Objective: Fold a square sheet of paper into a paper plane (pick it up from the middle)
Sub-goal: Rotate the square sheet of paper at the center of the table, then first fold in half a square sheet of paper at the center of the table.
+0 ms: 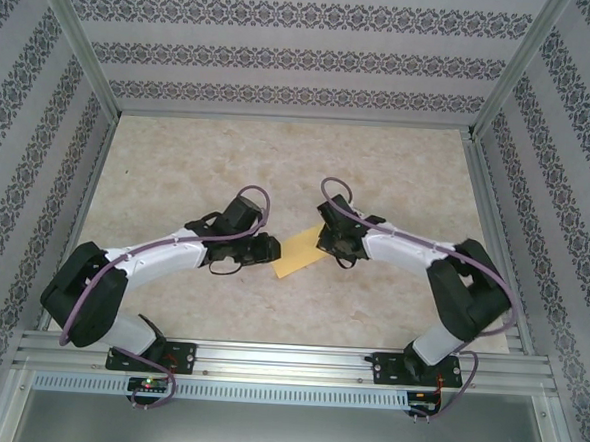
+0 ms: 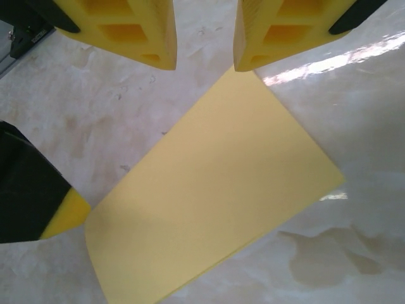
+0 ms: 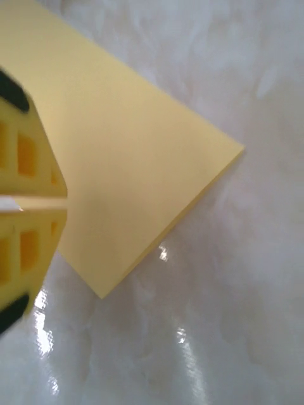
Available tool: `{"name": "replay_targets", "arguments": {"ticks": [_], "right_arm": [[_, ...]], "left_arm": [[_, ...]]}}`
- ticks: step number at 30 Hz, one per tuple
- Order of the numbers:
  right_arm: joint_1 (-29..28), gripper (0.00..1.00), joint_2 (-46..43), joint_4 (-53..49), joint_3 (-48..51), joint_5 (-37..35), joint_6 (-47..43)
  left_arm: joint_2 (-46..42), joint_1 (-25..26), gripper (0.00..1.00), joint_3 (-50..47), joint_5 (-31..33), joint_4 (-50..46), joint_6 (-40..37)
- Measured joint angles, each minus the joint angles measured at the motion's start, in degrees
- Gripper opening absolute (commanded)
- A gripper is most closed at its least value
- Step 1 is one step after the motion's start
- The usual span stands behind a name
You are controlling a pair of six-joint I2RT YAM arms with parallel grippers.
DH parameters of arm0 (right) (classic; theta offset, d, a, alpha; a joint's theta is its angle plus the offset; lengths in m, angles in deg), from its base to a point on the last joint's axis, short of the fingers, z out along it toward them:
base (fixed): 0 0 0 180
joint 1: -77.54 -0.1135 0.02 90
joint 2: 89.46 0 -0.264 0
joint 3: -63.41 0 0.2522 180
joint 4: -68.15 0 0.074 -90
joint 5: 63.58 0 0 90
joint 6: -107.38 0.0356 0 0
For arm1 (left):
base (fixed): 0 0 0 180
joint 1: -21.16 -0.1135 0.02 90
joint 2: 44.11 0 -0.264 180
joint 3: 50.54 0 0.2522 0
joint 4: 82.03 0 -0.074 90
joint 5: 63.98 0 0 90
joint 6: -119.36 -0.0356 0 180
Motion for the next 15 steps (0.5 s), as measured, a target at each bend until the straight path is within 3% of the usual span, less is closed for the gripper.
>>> {"name": "replay_targets", "arguments": {"ticks": [4, 10, 15], "right_arm": [[0.46, 0.25, -8.48, 5.90, 4.13, 3.52, -2.12], [0.74, 0.00, -11.58, 11.37, 9.49, 10.36, -5.70], [0.76, 0.00, -9.77, 14.03, 12.28, 14.91, -6.45]], "left_arm": [[1.05, 3.61, 0.19, -0.24, 2.05, 3.56, 3.26], [3.48, 9.40, 0.07, -0.85, 5.73, 9.31, 8.37], [6.97, 10.93, 0.03, -1.29, 7.82, 13.81, 11.61]]}}
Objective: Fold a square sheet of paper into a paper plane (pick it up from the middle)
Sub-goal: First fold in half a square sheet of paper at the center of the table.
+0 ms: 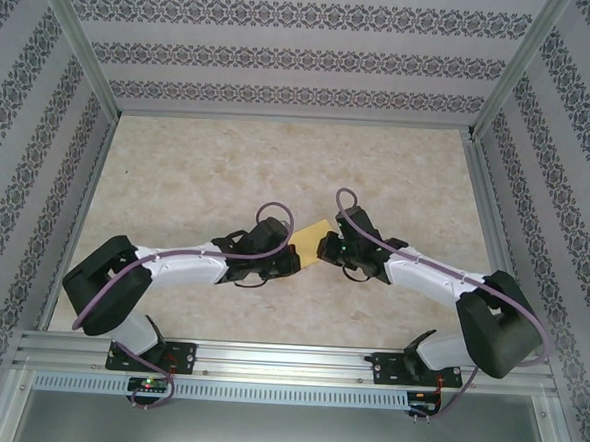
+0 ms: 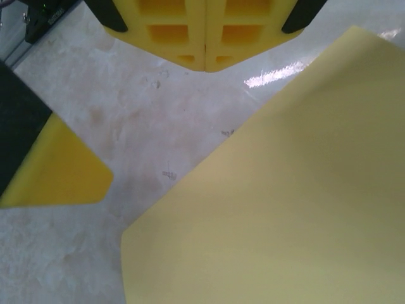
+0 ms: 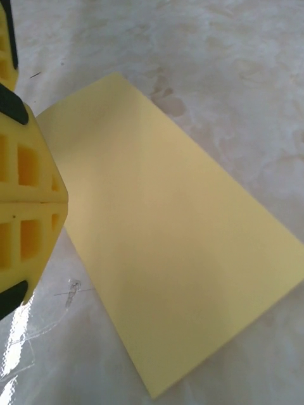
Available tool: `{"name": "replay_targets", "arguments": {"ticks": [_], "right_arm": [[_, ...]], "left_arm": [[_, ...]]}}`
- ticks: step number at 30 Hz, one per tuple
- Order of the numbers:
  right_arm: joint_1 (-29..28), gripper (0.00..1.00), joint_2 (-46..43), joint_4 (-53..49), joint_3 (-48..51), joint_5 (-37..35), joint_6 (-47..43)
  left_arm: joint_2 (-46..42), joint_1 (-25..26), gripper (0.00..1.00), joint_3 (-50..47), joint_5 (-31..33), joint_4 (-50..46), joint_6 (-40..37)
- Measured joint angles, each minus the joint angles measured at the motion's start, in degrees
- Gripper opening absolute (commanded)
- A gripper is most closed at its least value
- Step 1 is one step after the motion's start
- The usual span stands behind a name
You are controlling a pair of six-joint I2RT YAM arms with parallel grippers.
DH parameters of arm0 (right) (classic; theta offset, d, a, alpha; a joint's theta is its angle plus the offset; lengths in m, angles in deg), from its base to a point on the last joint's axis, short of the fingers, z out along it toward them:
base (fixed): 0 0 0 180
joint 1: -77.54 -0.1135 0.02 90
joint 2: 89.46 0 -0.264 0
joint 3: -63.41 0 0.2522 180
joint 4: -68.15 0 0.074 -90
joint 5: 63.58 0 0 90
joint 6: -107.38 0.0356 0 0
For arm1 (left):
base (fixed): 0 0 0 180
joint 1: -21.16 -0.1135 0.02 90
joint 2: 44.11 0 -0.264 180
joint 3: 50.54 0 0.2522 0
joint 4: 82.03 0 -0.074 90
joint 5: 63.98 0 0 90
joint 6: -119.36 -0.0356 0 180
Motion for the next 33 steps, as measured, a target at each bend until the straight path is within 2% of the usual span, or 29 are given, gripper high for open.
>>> {"name": "replay_targets", "arguments": {"ticks": [13, 33], "right_arm": [[-0.02, 0.00, 10.58, 10.01, 0.46, 6.69, -0.44], [0.22, 0.00, 14.95, 16.17, 1.38, 8.41, 0.70]], "left_arm": [[5.68, 0.02, 0.00, -0.07, 3.26, 5.20, 2.27], [8.76, 0.02, 0.00, -0.04, 4.26, 5.09, 2.67]]}}
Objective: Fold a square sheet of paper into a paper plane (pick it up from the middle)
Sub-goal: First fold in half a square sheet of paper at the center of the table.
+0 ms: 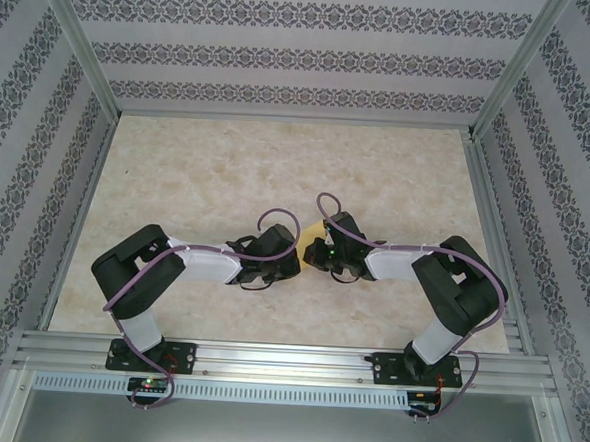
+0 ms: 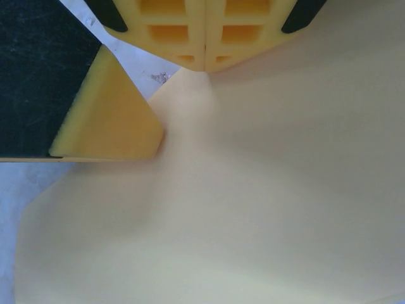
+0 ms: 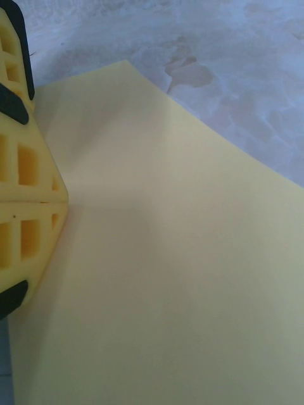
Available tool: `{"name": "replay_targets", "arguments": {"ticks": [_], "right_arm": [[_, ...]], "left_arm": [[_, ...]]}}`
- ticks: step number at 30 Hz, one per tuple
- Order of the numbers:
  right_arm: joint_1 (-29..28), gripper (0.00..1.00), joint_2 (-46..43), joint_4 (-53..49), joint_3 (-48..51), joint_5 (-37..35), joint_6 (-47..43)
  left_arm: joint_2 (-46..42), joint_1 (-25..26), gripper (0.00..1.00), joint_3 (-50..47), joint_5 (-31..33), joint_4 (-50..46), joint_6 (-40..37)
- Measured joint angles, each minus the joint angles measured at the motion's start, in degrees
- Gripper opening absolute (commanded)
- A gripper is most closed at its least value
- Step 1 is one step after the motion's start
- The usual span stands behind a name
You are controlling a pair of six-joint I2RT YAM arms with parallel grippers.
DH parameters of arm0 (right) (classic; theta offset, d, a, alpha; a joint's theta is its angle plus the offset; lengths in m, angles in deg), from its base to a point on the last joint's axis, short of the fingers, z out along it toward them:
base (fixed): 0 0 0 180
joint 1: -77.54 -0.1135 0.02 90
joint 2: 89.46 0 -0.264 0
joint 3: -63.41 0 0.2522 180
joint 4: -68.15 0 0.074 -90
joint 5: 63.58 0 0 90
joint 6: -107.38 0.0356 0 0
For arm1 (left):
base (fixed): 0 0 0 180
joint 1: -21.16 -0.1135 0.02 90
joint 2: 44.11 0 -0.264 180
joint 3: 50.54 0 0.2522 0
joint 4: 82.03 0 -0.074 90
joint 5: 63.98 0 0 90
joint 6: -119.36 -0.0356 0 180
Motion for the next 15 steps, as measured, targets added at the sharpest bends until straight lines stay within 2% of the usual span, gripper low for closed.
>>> {"name": "replay_targets", "arguments": {"ticks": [15], "right_arm": [[5.03, 0.00, 0.79, 3.43, 1.79, 6.19, -1.66]], "left_arm": [[0.04, 0.00, 0.00, 0.00, 0.15, -0.44, 3.08]]}}
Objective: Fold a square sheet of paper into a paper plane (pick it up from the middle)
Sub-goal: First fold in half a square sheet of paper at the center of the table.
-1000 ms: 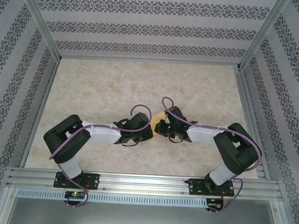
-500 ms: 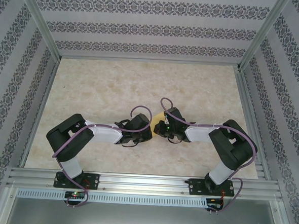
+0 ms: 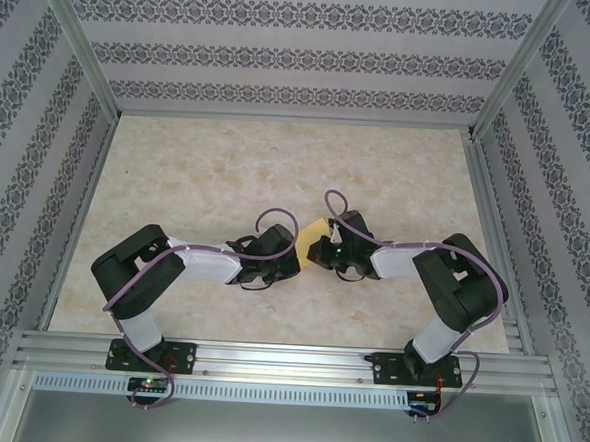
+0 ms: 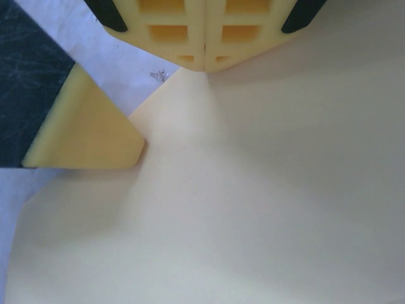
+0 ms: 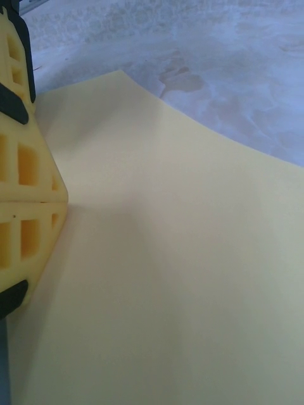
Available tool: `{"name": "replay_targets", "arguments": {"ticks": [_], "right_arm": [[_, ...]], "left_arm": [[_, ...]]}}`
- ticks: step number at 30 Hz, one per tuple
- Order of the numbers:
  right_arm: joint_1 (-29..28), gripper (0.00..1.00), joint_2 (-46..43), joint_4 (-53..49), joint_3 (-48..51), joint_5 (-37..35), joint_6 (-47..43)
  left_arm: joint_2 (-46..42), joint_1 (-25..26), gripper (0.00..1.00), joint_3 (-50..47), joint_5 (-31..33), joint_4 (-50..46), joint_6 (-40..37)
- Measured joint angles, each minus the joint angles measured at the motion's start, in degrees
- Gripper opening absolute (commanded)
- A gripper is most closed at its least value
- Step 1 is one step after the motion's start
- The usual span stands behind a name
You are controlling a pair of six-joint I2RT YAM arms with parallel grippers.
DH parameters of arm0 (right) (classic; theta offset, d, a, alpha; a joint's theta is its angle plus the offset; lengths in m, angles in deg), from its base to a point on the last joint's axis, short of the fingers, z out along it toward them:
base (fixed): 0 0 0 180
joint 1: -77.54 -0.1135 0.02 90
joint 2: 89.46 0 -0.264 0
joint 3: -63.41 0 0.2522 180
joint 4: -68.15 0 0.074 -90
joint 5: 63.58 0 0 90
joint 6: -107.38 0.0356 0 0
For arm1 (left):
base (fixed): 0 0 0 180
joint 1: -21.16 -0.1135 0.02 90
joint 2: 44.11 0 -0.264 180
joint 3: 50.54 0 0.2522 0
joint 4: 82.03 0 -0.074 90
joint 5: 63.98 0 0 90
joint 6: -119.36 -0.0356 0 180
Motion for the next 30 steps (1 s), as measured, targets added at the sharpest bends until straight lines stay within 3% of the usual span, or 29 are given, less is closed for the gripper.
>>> {"name": "replay_targets", "arguments": {"ticks": [14, 20, 24, 30], "right_arm": [[13.57, 0.00, 1.42, -0.72, -0.28, 8.33, -6.67], [16.63, 0.00, 0.55, -3.39, -1.22, 7.32, -7.96], [16.15, 0.00, -4.55, -6.14, -1.14, 5.68, -8.55], [7.30, 0.00, -8.15, -4.31, 0.46, 5.22, -7.63]], "left_arm": [[0.04, 0.00, 0.00, -0.55, -0.02, 1.05, 1.44], [0.04, 0.00, 0.00, -0.55, -0.04, 1.07, 1.46], [0.04, 0.00, 0.00, -0.55, -0.04, 1.07, 1.46], [0.04, 0.00, 0.00, -0.55, -0.04, 1.07, 1.46]]}}
